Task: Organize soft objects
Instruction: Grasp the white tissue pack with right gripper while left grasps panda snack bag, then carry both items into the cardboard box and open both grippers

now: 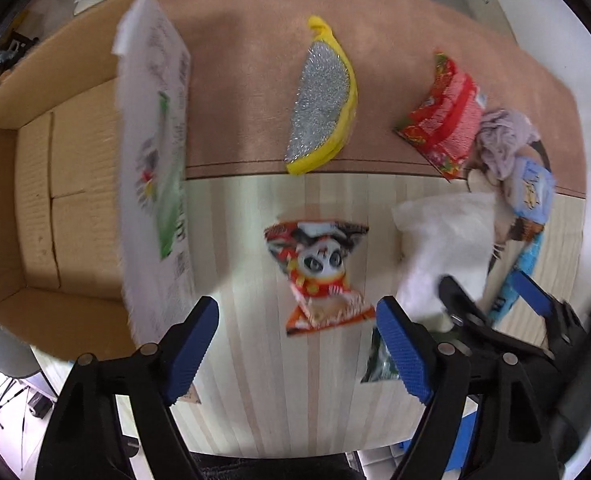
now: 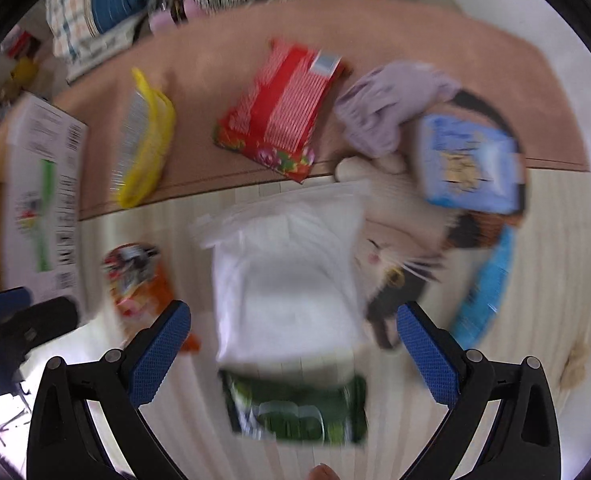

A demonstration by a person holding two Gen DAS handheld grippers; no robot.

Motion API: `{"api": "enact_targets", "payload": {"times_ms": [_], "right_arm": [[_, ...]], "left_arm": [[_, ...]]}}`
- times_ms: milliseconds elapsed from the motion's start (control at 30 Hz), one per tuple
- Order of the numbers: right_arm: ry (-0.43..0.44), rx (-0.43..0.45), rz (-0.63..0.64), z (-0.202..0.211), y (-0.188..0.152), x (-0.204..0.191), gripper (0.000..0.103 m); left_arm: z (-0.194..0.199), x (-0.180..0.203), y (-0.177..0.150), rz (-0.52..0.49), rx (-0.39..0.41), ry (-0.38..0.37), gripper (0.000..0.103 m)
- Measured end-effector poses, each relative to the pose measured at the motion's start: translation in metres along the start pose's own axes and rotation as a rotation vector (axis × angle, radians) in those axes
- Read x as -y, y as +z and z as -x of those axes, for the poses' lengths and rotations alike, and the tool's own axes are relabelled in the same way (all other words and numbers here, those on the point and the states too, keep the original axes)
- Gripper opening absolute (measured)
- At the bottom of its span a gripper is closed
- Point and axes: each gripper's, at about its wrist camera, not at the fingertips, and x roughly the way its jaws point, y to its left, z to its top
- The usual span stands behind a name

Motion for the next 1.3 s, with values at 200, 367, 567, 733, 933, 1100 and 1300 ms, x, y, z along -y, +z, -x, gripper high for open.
{"api": "enact_targets", "payload": {"times_ms": [200,367,567,733,933,1100,1300], "right_arm": [[0.031,-0.105,-0.046,-0.061,0.006,0.009,0.099],[0.023,-0.122,-0.130,-0.063,-0.010,0.049,0.092],[0.055,-0.163,-0.147,-0.076,-0.021,0.057,0.093],[0.048,-0.169,-0.163,-0.080,-0.017,0.051,0.091],[0.082,-0.144,-0.228,-0.073,-0.017,0.067,0.075],[0.138,-0.108,-0.247,-0.054,-0.030,0.061,0.074],[0.253,0.021,-0.177,0.014,-0.044,-0.010,0.074]], "left_arm": [[-0.016,0.012,0.019,-0.020,-0.030,-0.008,0.079],[-0.039,0.021,0.013,-0.040,-0.122,-0.026,0.079],[-0.084,0.020,0.014,0.003,-0.228,-0.038,0.079],[-0.097,0.020,0.010,-0.003,-0.216,-0.019,0.036],[-0.077,0.024,-0.017,-0.047,-0.113,0.043,0.028],[-0.026,0.020,-0.042,-0.084,-0.012,-0.001,0.028],[0.066,-0.031,-0.079,-0.085,0.139,-0.078,0.028]]}}
